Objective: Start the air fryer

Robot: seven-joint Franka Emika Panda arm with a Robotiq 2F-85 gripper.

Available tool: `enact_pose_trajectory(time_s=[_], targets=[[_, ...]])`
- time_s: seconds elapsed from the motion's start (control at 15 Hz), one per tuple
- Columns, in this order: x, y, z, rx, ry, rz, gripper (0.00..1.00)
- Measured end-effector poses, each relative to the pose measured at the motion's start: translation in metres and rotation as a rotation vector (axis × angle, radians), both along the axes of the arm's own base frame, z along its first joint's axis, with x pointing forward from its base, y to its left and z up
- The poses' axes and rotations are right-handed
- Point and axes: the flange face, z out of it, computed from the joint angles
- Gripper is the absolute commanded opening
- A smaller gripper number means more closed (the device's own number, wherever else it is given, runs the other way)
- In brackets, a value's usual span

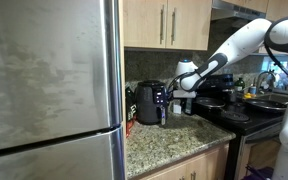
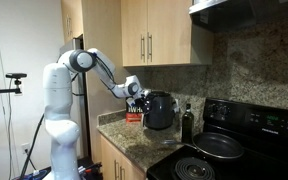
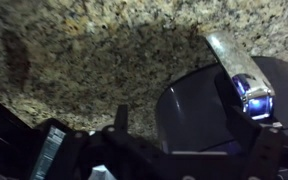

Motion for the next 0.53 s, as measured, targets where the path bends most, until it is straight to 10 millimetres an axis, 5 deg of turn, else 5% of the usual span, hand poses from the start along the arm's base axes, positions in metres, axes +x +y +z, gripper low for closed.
enact_pose_trajectory(time_s=[0.33,0.53], targets=[[-0.066,-0.008,0.096,-0.030,0.004,-0.018,1.00],[-0.107,-0.015,0.136,-0.021,-0.058,-0.015,1.00]])
